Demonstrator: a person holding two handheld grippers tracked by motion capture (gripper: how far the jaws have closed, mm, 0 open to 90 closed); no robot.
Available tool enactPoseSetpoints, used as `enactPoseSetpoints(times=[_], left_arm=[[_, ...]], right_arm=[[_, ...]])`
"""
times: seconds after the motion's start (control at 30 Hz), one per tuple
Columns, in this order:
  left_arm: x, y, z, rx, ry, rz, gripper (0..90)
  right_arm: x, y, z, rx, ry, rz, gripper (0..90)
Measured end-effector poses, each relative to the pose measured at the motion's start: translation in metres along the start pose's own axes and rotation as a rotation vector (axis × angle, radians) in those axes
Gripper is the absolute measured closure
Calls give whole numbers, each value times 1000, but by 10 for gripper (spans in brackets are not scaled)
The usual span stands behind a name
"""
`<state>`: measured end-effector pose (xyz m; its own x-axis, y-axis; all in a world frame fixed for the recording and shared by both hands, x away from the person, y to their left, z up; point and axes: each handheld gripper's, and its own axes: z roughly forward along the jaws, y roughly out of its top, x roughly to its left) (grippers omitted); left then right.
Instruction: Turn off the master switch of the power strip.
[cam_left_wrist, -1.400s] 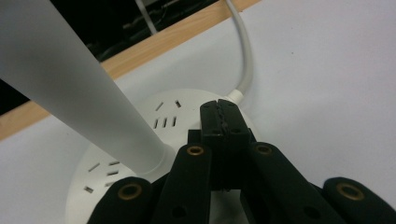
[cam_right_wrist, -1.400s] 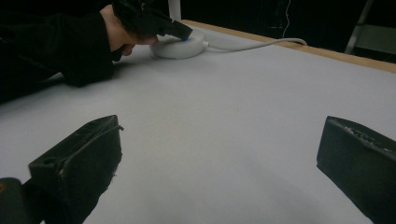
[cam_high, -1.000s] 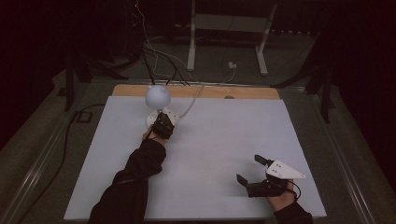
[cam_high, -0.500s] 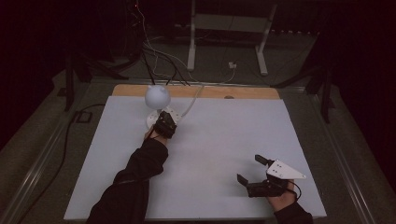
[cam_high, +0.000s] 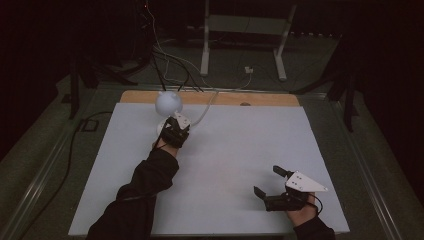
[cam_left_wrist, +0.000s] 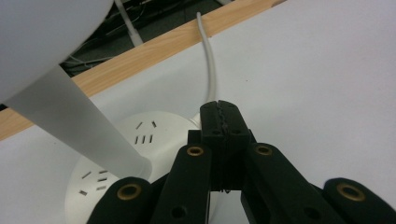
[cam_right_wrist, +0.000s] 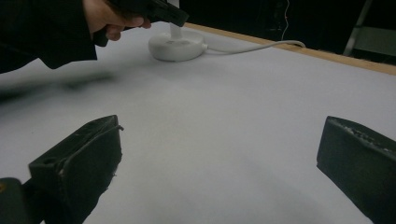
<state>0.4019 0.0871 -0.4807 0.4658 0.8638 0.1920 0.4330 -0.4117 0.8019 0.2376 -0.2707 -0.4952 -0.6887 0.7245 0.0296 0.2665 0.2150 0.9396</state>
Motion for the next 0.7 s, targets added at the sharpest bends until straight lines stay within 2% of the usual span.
enactPoseSetpoints(times=[0.07, 0.17, 0.3, 0.33, 0.4, 0.47, 0.53, 0.57, 0.7], left_arm=[[0, 0, -3, -1, -8, 7, 900], [2, 0, -6, -2, -30, -11, 900], [3, 3, -13, 3, -41, -19, 813], [3, 4, -14, 10, -55, -26, 778], [2, 5, -17, 23, -71, -10, 689], [2, 6, -21, 29, -115, -24, 629], [1, 7, -25, 28, -129, -16, 539], [0, 7, -26, 37, -152, -6, 497], [2, 7, -32, 61, -236, -38, 229]], right_arm=[[0, 0, 0, -2, -1, 1, 0], [0, 0, 0, -1, -1, 1, 0], [0, 0, 0, -1, 0, 2, 0], [0, 0, 0, 0, 0, 2, 0], [0, 0, 0, 0, 1, 3, 0], [0, 0, 0, 1, 0, 3, 0], [0, 0, 1, 1, -1, 2, 0], [0, 0, 1, 1, -1, 2, 0], [0, 0, 1, 2, -3, 2, 0]])
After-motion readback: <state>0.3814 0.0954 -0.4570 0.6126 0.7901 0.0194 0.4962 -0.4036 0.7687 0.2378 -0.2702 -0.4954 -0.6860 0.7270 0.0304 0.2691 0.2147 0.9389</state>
